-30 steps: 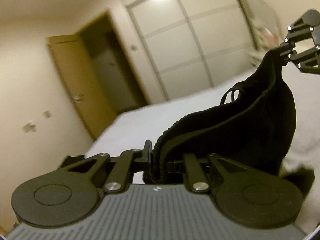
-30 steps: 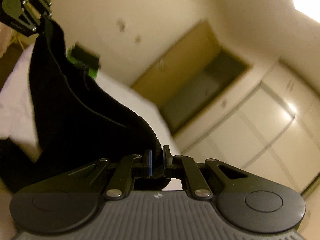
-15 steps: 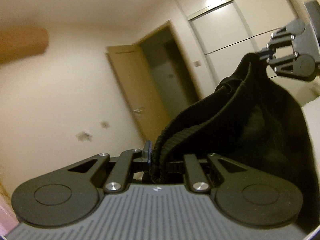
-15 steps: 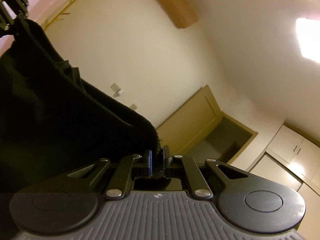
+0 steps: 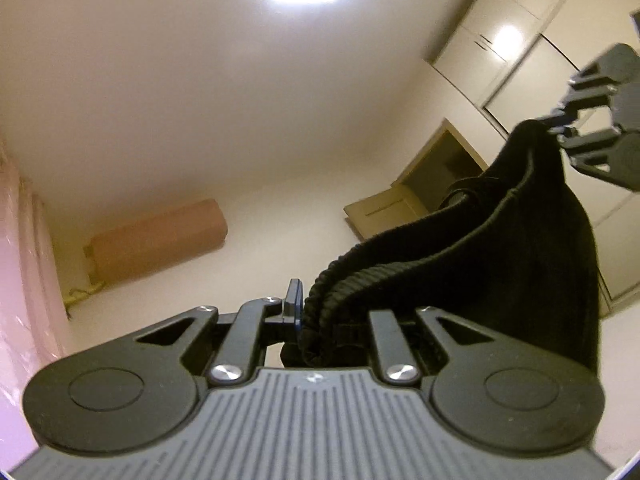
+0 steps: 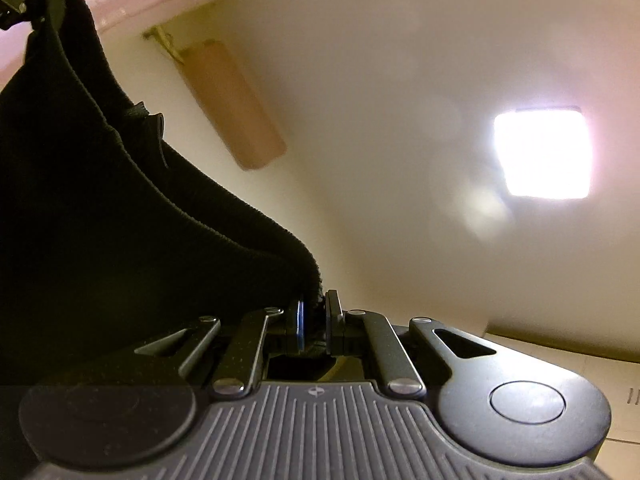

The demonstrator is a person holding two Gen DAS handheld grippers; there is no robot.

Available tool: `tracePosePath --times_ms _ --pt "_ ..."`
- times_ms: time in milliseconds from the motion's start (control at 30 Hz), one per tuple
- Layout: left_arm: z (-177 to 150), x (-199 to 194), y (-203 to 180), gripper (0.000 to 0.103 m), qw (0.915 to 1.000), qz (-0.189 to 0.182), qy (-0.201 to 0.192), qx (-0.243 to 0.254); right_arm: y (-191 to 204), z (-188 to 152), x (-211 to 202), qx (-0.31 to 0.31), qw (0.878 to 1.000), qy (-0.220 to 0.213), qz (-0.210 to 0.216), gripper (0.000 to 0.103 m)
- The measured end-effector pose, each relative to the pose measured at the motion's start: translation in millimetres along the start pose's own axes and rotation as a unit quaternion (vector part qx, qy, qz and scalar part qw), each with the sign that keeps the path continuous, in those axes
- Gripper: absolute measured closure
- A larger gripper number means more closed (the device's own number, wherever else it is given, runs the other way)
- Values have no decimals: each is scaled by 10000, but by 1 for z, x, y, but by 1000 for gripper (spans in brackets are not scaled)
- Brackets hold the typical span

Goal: Fold clothes
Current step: 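Lower the hoodie onto the bed and open both grippers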

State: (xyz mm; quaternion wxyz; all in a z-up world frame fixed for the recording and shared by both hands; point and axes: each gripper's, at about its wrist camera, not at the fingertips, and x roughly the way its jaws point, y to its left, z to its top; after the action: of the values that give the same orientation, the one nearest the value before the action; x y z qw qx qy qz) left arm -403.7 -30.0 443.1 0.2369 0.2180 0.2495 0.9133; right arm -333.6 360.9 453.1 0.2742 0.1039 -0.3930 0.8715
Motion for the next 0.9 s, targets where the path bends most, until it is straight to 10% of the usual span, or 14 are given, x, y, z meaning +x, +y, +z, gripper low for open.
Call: tracePosePath --times_ms 200,300,367,467,567,700,833,900 --pt "-55 -141 -129 89 9857 -1303 1053 154 2 -90 -123 165 9934 552 988 96" --pt "-104 -208 -200 88 9509 -2325 2043 -96 26 -154 -223 225 9773 1386 1584 96" --pt "-150 -249 -251 85 9090 -3010 2876 -212 46 -198 -300 300 9573 2067 2001 96" --pt "-226 -315 -322 79 8203 -3940 4131 -351 86 -259 -406 28 9066 3260 2681 93" --pt "-284 -373 -360 79 7442 -4272 5117 -421 126 -315 -494 -45 8234 4645 3259 92" --pt "-323 -410 -365 78 7070 -4248 5629 -536 159 -355 -581 424 7158 6036 3486 69" --pt "-347 -367 -369 64 6859 -3774 6017 -1583 167 -364 -547 1748 6820 6423 3030 44" --pt "-365 -356 -373 61 6724 -3466 6191 -2108 142 -379 -593 2565 6594 6570 2602 36"
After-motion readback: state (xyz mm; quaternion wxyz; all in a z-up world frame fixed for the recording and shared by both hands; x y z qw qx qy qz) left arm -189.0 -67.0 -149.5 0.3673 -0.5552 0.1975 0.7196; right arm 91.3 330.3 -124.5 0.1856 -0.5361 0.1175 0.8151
